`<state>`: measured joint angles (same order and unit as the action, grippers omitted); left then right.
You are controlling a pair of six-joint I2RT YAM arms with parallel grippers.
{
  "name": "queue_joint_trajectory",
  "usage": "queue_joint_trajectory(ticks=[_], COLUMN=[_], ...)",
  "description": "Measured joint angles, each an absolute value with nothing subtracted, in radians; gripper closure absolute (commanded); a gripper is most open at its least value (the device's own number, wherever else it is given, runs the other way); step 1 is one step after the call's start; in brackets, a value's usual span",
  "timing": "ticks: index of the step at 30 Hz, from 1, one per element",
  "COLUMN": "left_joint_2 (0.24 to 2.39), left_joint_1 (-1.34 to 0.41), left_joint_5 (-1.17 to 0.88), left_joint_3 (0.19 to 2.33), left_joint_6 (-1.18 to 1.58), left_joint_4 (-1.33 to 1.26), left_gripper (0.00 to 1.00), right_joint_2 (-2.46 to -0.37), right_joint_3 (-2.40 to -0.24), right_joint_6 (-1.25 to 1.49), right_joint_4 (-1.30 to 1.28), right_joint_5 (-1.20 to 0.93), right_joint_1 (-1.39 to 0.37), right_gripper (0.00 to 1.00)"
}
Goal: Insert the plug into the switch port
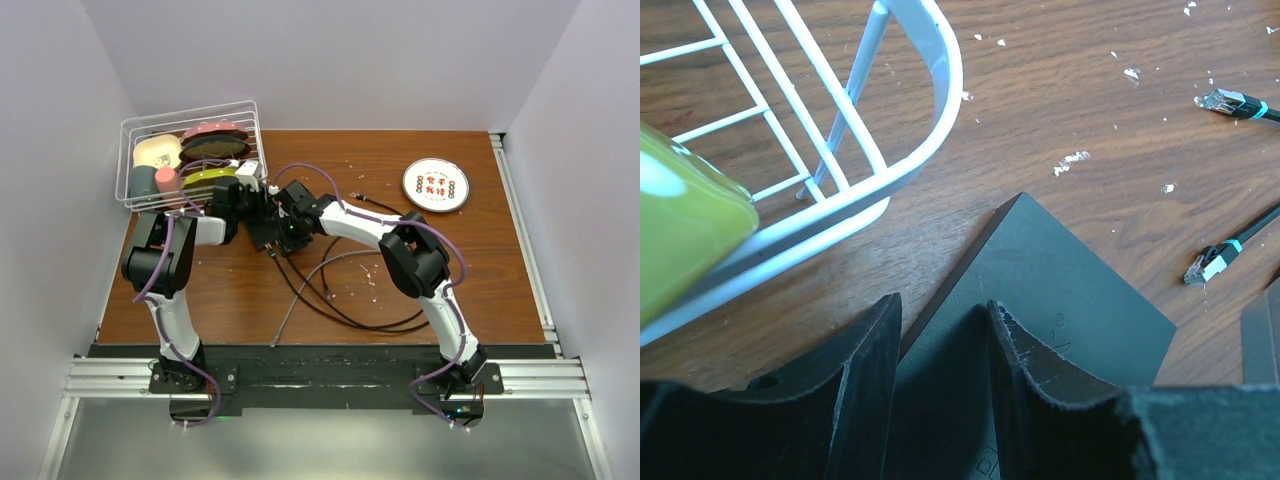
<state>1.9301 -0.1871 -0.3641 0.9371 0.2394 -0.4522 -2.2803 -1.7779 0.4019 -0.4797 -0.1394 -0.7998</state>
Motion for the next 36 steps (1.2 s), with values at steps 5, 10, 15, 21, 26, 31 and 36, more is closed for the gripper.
queue_joint_trajectory(ticks=[5,10,15,21,26,31,36], left_joint_2=[1.93,1.914,1.872,1.808,1.715,1.653,1.55], left_joint_1=[-0.187,-0.188,-0.192,-0.191,-0.203,-0.204,-0.204], left_joint_5=[-0.363,-0.342,-0.272,-0.216,-0.207,-0.195,-0.162], left_joint_3=[0.938,0.939,0.941,0.913,0.867,0.834,0.787], left_joint_6=[0.239,0.245,0.268,0.273,0.302,0.339,0.352], left_joint_4=[-0.452,-0.419,-0.32,-0.241,-0.116,-0.015,0.046], left_gripper=[0.95,0.89,0.76,0.6,0.51,0.4,0.2], right_joint_2=[-2.264,-2.226,-2.178,-2.133,-2.093,-2.038,-1.949], right_joint_3=[-1.745,-1.662,-1.566,-1.501,-1.446,-1.388,-1.346], right_joint_6=[0.404,0.41,0.414,0.41,0.405,0.395,0.385], right_joint_4=[-0.447,-0.355,-0.254,-0.208,-0.178,-0.183,-0.197], right_joint_5=[-0.139,-0.142,-0.141,-0.085,-0.022,0.037,0.071], right_joint_1=[-0.8,-0.8,-0.8,-0.798,-0.78,-0.762,-0.751], right_gripper=[0.87,0.77,0.67,0.53,0.37,0.23,0.1])
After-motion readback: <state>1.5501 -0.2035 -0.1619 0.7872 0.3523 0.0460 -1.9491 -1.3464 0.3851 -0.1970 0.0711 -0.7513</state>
